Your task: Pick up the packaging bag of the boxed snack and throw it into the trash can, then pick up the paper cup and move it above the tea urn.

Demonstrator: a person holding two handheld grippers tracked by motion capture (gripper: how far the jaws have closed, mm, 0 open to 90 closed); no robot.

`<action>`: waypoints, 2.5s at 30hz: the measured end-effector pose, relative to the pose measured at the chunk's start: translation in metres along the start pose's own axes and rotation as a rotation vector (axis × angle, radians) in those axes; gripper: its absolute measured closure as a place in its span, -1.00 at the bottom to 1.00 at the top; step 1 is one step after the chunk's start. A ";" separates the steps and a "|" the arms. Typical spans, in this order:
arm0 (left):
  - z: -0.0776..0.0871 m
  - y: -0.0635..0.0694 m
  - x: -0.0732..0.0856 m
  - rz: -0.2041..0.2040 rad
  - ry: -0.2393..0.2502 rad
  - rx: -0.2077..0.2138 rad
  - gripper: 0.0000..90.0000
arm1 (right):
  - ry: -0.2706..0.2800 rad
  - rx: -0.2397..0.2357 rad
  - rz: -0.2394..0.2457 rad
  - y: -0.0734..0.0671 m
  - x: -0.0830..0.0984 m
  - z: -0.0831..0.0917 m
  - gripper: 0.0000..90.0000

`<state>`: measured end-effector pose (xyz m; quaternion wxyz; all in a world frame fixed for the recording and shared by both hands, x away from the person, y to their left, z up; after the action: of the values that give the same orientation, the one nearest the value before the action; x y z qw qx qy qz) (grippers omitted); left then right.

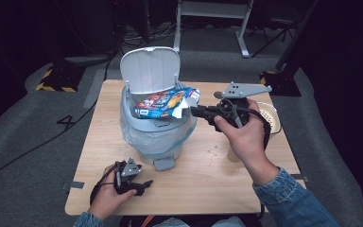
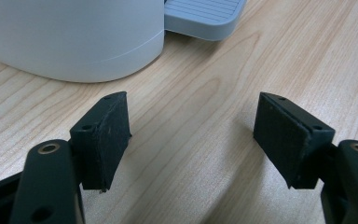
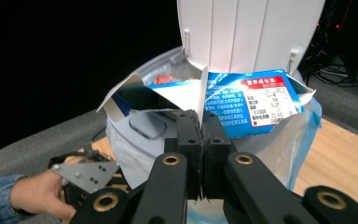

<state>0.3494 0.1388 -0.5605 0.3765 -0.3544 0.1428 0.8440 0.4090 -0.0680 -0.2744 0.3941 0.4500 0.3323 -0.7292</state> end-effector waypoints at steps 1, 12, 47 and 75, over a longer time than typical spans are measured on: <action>0.000 0.000 0.000 0.000 0.000 0.001 -0.39 | 0.000 0.000 0.000 0.000 0.000 0.000 0.97; 0.000 0.000 0.000 0.003 0.002 0.001 -0.39 | 0.017 0.013 -0.002 0.001 -0.025 -0.028 0.62; 0.007 -0.009 0.006 0.023 0.007 -0.035 -0.25 | -0.044 0.184 0.029 0.051 0.066 0.095 -0.29; 0.006 -0.010 0.006 0.034 0.004 -0.039 -0.32 | -0.073 0.305 -0.096 0.105 0.221 0.116 -0.58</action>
<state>0.3514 0.1517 -0.5601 0.3547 -0.3609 0.1331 0.8522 0.3920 -0.2750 -0.4477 0.2978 0.4614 0.2240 -0.8051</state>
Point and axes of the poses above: each handheld gripper's, and its own axes: z roughly backward along the jaws, x roughly out of its underside, y roughly to its right, the point moved 8 cm from there along -z, roughly forward along the jaws, and after that the axes turned 4 degrees about -x, right-handed, at the moved point
